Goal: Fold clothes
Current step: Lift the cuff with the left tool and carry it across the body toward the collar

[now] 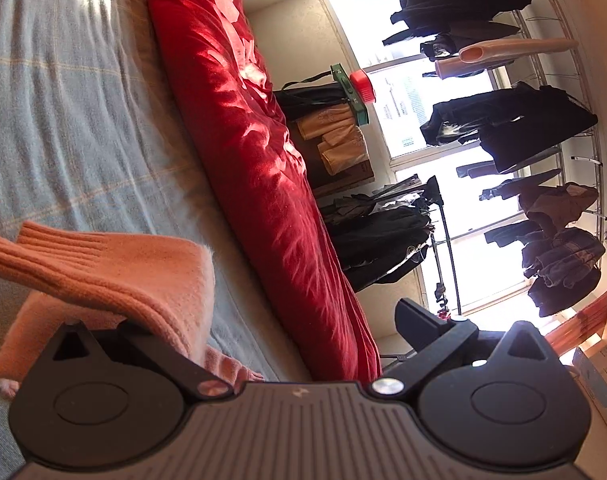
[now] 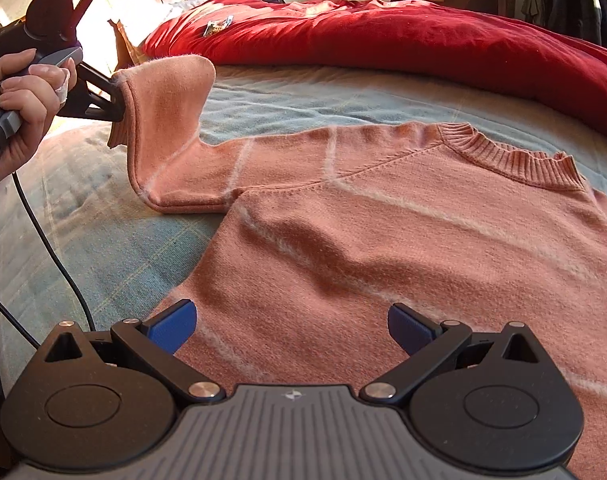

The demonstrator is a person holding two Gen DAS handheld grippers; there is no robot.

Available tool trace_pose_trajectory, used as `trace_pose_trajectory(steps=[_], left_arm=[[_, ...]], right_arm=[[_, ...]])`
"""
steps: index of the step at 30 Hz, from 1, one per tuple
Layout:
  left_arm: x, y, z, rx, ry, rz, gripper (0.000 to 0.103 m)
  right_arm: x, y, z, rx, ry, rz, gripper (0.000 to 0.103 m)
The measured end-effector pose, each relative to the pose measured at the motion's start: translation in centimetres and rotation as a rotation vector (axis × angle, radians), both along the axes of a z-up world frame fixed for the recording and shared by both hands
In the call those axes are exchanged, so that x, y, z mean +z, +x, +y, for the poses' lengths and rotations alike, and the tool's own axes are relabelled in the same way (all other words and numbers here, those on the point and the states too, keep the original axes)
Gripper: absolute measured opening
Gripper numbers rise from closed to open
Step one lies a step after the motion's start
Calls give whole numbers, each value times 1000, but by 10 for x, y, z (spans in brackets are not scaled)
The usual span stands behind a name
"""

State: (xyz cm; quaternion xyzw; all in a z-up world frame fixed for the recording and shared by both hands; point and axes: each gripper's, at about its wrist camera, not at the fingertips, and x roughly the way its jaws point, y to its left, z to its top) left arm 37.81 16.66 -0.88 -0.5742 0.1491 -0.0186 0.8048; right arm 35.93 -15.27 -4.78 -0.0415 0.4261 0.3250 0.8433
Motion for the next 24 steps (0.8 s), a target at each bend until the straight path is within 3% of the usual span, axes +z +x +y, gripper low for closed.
trace_pose_trajectory(steps=[24], left_arm=[[15,72,-123,-188,-31,-79,101]], right_arm=[[-6,5,-114,-155,3,14,103]])
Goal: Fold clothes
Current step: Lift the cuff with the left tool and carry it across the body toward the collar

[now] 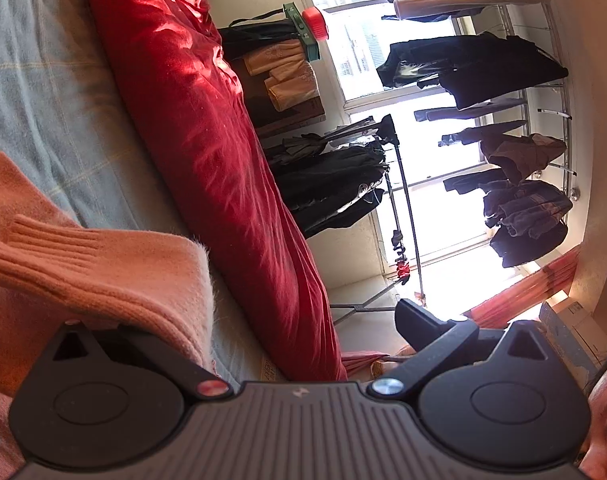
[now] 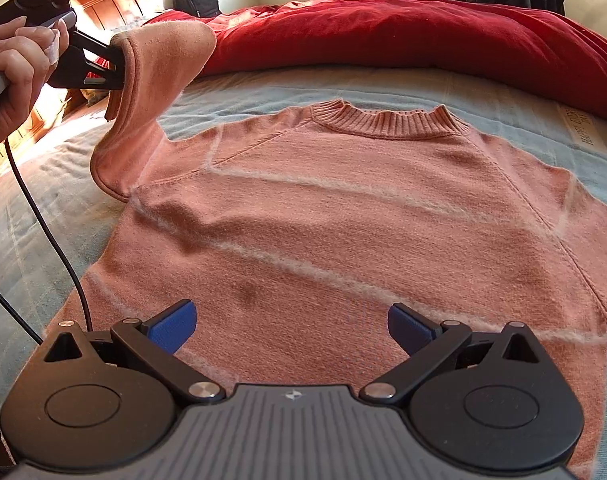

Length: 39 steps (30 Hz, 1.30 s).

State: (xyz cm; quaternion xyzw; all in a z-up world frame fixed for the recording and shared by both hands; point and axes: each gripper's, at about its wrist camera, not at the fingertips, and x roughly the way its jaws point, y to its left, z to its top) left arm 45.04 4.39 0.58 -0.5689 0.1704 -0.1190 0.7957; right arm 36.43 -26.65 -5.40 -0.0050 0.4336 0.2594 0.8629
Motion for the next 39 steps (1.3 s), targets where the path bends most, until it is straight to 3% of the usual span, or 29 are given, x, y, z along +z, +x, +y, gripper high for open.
trace_pose_trajectory(steps=[10,17,27,35,39], left_arm=[[-3,40,-56,-140,17,1,101],[-23,68,-97,-301,48,80,101],[-51,82,-143,-452,269,202,101],[-69,83,-160,-528,352,265,101],[-61,84,-173,-586,500,264,101]], right_arm=[[-3,2,-42,-85,2,3,103],[-7,0,-66,-143,5,24,103],[-14,-4,-84,-204,0,43,103],[-17,-4,-86,-204,3,58,103],[-18,-3,-88,-217,8,64,103]])
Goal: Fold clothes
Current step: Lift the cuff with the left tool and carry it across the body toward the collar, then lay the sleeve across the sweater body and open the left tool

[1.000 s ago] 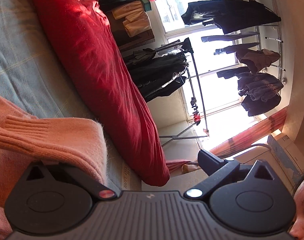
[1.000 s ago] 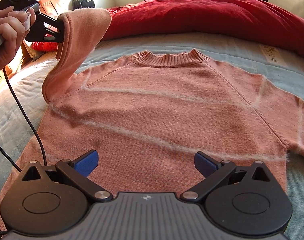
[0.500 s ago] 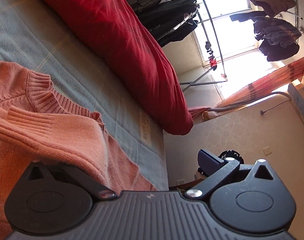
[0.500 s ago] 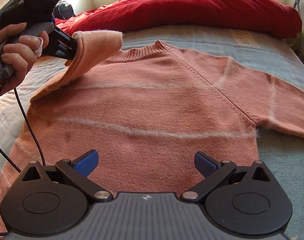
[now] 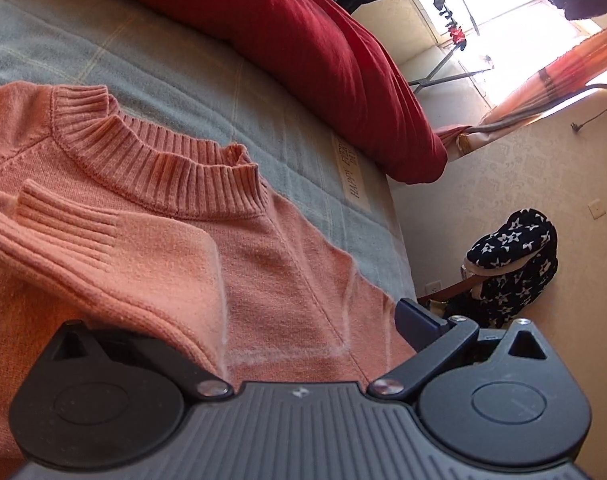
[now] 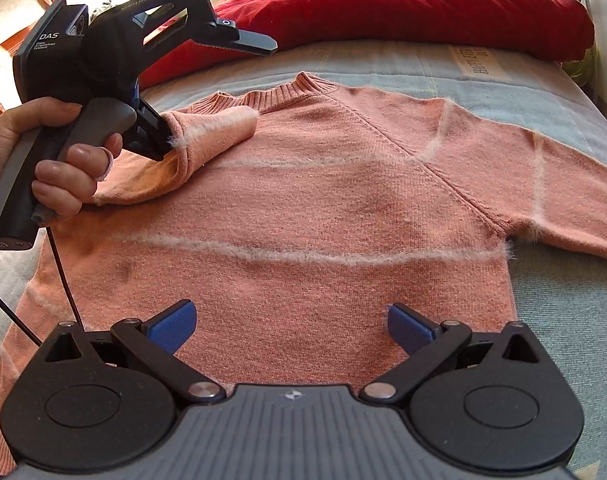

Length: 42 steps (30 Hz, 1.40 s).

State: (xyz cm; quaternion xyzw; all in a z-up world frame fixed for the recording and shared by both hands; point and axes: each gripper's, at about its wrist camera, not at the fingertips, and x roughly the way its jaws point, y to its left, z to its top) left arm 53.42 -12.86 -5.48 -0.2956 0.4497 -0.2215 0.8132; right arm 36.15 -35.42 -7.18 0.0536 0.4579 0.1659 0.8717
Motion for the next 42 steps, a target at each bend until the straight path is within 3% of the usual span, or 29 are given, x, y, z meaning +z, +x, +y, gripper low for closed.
trace_pose_trajectory(steps=[2,9,18,22,25,28,31,36,42], left_arm=[[6,0,-10,-57,93,-25,101],[23,-20,-80,-402,572,-220,101],[6,-36,-106,-561,797,-239,101],[6,-47,-114,-623,895,-286,101],[16,-51,-110,-625,896,-291,101],[29,-51,-100,-597,846,-294,101],[37,-44,-91,-548,698,-275,101],[37,-35,-89,-511,514,-253,101],[41,-42,-88,-521,490,-295,101]], right_arm=[[-1,0,0,-2,-1,1,103],[-3,1,0,-10,1,8,103],[-4,-1,-2,-19,8,13,103],[-5,-1,-2,-18,4,12,103],[-5,-1,-3,-18,9,13,103],[-6,0,-3,-21,15,14,103],[-6,1,-3,-23,15,14,103],[-7,0,-1,-14,-1,11,103],[-8,-2,2,-10,-17,3,103]])
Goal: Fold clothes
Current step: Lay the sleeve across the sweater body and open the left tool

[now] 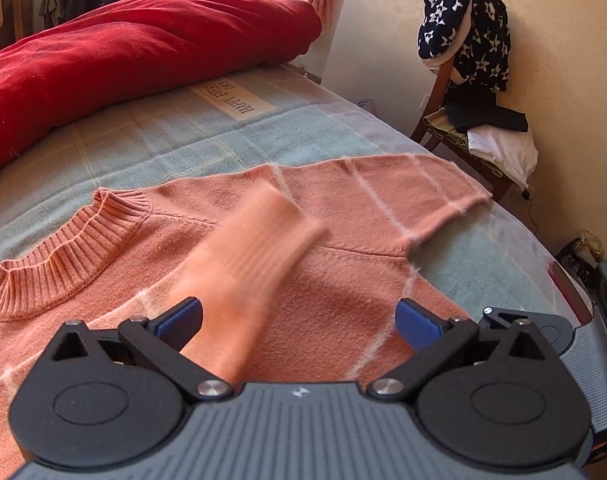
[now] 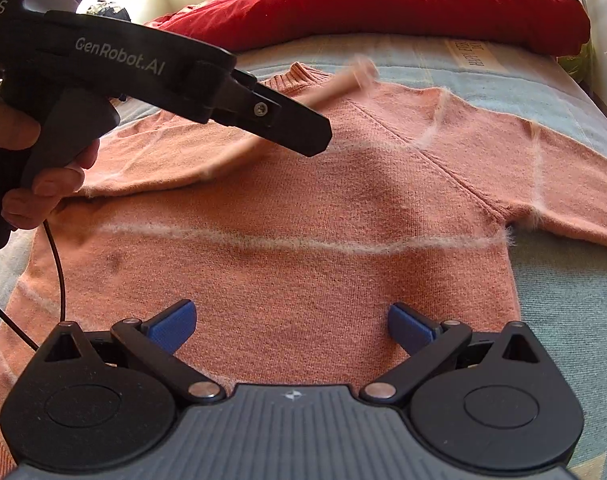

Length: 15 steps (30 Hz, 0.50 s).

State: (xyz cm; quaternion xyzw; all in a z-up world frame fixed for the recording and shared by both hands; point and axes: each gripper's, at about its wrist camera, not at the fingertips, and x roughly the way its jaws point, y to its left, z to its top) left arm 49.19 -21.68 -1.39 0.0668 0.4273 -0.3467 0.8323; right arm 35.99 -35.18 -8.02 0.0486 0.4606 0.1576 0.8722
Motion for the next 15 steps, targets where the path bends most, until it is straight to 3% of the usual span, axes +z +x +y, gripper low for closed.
trace_pose_trajectory(steps=[7,11,15], left_arm=[[6,-8,49,141,60,-20,101],[2,-28,99,272,123,32,101],[-8,-54,145,382,109,130,102]], right_arm=[[4,-1,0,-28,33,6,103],[13,4,-8,-55,145,21,103],[18,20,-12,-81,256,26,103]])
